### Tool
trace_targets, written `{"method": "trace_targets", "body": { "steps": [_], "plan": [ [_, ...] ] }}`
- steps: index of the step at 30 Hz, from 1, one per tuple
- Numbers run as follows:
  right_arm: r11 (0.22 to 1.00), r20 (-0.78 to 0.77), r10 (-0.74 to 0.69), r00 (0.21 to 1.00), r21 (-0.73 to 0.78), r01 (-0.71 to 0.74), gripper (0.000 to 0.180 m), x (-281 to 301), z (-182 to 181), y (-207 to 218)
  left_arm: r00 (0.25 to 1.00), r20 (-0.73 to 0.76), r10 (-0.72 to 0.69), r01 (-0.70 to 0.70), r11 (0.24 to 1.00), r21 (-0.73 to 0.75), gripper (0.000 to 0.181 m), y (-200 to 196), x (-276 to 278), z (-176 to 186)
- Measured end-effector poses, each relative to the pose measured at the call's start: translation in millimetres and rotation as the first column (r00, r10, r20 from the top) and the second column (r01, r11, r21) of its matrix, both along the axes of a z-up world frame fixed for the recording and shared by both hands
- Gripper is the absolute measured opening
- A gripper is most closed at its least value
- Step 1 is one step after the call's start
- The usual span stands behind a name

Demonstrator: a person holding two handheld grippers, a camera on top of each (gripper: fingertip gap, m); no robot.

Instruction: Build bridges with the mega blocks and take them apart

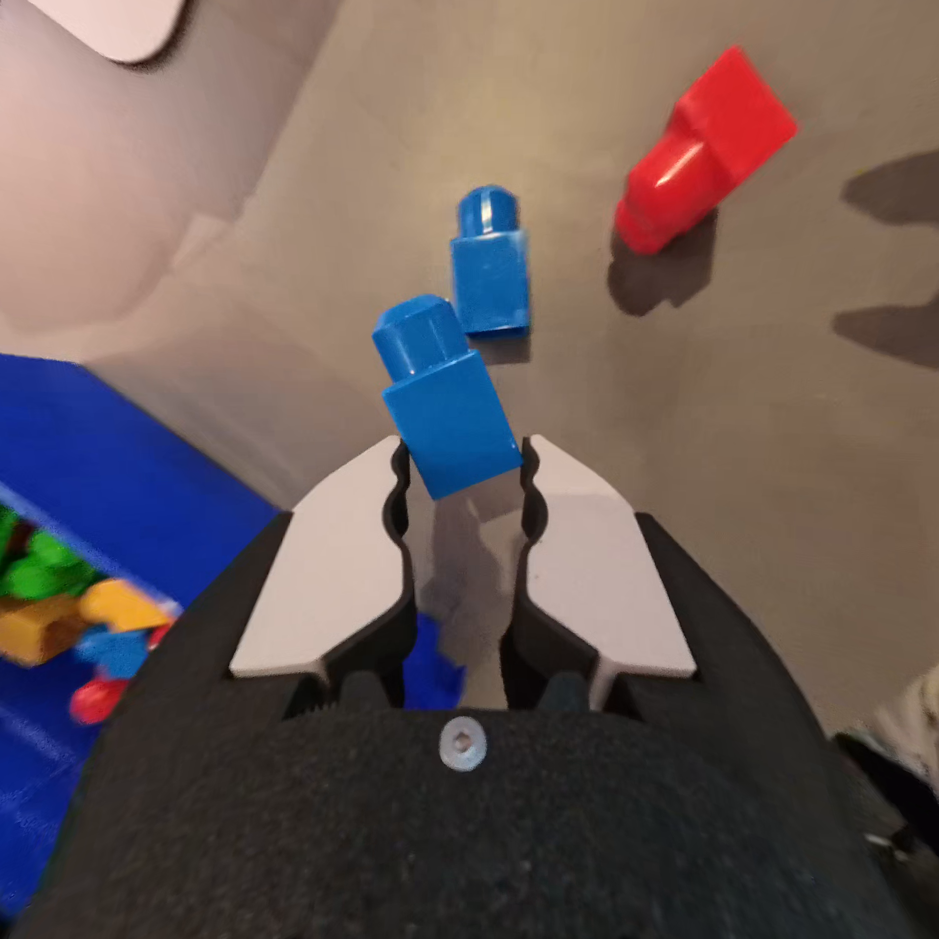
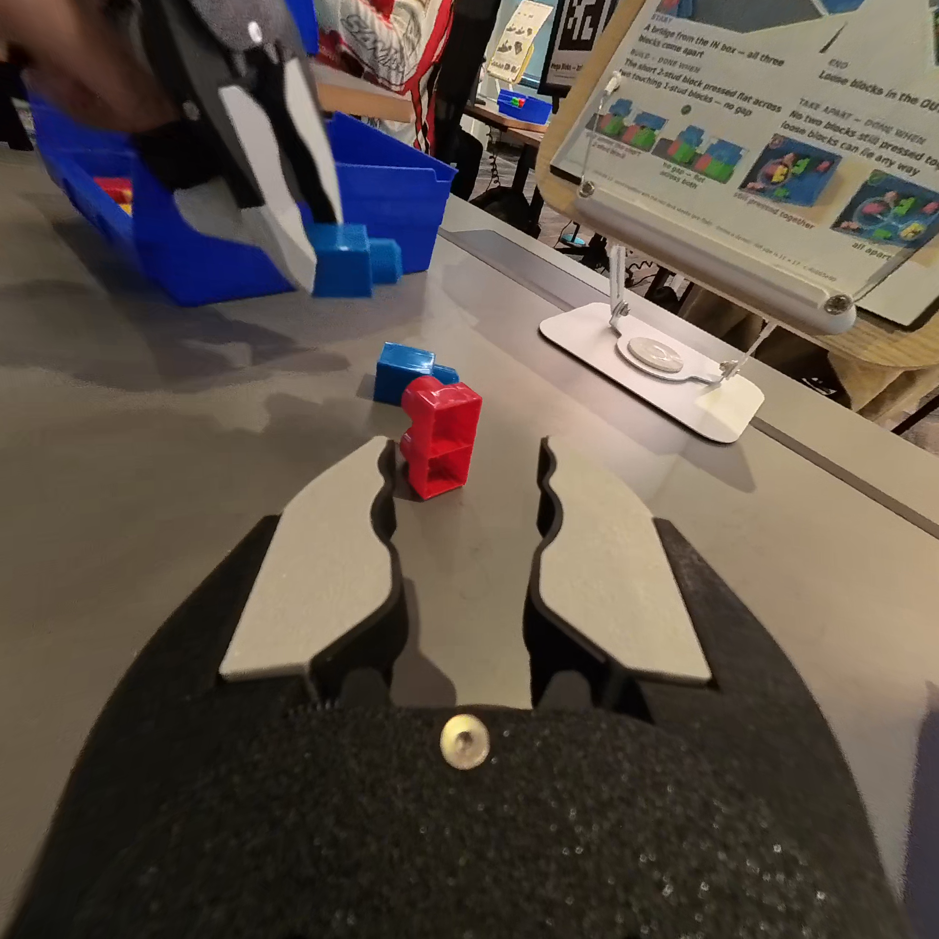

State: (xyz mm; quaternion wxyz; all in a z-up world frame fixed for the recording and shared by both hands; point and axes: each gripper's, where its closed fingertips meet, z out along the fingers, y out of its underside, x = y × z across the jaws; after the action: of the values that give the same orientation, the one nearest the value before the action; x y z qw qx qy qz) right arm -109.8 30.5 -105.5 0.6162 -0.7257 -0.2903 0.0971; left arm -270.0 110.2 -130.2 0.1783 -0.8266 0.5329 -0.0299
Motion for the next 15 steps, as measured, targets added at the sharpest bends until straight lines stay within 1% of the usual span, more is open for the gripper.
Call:
{"method": "trace_targets", "body": {
  "steps": [1,3,5,7,9,11,15],
  "plan": [
    [1.0,0.005,0.006,1.0,-0.002,-0.006,0.052,-1.5,-0.7,-0.5,0.998,-0.062,-0.014,0.015,1.0,0.025,0.042,9.9,-6.0,2.2],
    [1.0,0.019,0.01,1.0,-0.002,-0.01,0.052,-3.6,-2.0,-0.9,0.99,-0.134,-0.053,0.052,0.999,-0.006,0.042,26.7,-6.9,-0.8],
    [1.0,0.034,0.008,0.999,0.005,-0.008,0.052,-3.6,-2.5,-1.2,0.988,-0.138,-0.073,0.063,0.995,-0.071,0.042,43.1,2.7,-8.1],
    [1.0,0.034,0.004,0.999,0.008,-0.005,0.051,-2.4,-2.2,-0.9,0.981,-0.126,-0.151,0.13,0.979,-0.16,0.042,48.0,14.2,-20.3],
    [1.0,0.026,0.0,1.0,0.001,0.0,0.051,-0.8,-2.5,-0.2,0.976,-0.118,-0.183,0.153,0.962,-0.226,0.042,50.5,20.9,-33.2],
    [1.0,0.012,0.002,1.0,-0.004,-0.002,0.051,-0.1,-2.0,-0.3,0.974,-0.129,-0.185,0.151,0.96,-0.238,0.042,55.8,22.2,-43.6],
    [1.0,0.009,0.007,1.0,-0.009,-0.007,0.051,-1.2,-2.4,-0.7,0.969,-0.079,-0.234,0.202,0.935,-0.291,0.042,45.4,28.1,-52.7]
  ]
}}
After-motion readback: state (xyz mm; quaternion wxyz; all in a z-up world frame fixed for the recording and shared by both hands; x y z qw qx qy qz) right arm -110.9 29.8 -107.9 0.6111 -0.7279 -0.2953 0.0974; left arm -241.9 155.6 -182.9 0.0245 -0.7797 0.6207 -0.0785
